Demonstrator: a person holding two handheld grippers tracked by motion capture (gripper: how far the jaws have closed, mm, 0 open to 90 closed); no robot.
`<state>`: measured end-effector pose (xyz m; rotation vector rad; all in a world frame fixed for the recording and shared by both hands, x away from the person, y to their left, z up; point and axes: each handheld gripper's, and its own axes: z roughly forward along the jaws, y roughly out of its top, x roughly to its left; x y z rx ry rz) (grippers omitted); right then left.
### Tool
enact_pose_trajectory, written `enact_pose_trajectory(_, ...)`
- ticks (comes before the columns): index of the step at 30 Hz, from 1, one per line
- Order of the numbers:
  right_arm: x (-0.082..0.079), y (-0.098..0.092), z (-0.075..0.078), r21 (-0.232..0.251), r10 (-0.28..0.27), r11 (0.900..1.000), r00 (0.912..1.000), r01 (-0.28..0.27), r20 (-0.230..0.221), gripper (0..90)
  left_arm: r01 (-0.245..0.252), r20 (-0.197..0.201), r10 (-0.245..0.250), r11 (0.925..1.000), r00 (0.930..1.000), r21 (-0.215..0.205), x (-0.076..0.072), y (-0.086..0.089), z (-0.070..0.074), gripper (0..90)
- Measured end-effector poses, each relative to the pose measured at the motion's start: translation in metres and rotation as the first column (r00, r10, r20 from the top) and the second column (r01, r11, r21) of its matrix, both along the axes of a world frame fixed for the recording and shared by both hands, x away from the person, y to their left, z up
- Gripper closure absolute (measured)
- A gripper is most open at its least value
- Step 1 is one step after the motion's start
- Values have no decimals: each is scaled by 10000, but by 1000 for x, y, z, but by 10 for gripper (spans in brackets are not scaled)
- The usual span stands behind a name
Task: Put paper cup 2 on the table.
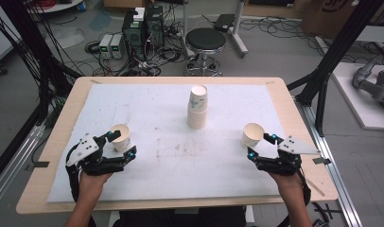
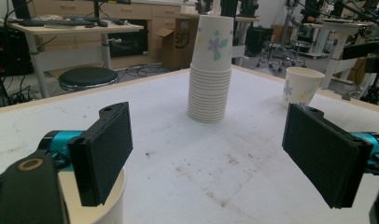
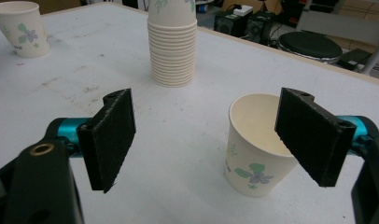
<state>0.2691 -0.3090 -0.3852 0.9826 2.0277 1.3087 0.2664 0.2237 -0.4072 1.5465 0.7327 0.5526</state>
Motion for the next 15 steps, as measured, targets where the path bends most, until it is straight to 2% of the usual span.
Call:
enact_pose_trajectory(9, 0, -1, 0, -71, 0, 10000, 10000, 1, 43, 209, 124, -97, -123, 9999, 9999, 107, 1, -4, -2, 161)
enact_pose_trajectory(15, -1, 0, 1, -13, 23, 10000, 10000, -23, 26, 209, 271, -115, -267, 9991, 9996, 319, 1, -11, -5, 161)
